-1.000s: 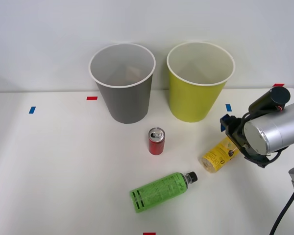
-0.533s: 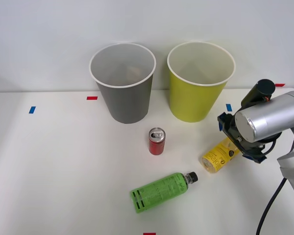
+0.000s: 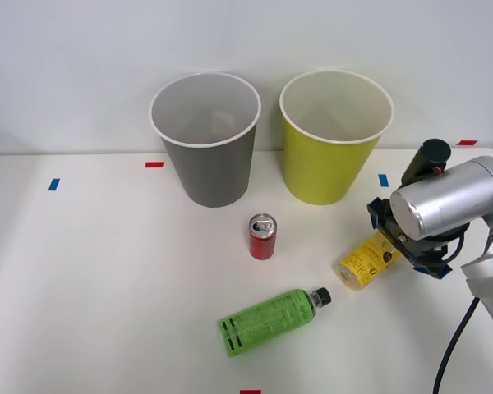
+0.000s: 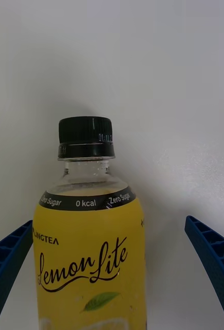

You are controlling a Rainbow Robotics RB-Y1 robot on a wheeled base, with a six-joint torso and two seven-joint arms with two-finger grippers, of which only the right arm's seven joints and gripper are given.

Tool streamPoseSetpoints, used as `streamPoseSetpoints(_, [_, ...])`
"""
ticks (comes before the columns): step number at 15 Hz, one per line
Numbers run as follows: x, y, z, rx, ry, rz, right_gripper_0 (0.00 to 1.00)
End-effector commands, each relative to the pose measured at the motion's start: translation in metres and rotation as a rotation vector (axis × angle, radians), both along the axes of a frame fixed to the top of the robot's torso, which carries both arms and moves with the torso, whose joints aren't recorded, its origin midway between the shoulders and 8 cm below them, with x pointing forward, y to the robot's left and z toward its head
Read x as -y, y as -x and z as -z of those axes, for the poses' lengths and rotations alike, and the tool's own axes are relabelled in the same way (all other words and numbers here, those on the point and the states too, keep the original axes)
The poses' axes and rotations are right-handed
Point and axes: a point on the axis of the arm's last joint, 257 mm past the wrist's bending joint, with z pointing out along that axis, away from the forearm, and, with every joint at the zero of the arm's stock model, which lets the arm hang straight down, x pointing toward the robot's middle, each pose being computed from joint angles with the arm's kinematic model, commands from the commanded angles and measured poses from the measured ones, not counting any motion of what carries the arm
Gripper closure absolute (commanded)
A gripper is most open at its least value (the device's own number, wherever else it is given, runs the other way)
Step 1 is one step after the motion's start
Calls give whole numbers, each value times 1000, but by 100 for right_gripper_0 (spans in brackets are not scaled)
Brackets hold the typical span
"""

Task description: Put cans in the gray bin, plastic bottles in the light green bin

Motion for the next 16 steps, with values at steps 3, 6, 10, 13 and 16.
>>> streamPoseSetpoints(3, [-3,2,5,-8,15,-13,0])
streamPoseSetpoints(6, [-3,2,4,-6,18,-14,0])
streamPoseSetpoints(10, [-2,2,4,-8,23,-20,0])
streamPoseSetpoints(13, [-5,2,5,-9,37,-49,38])
streamPoseSetpoints(16, [-5,2,7,-7,65,-62,100])
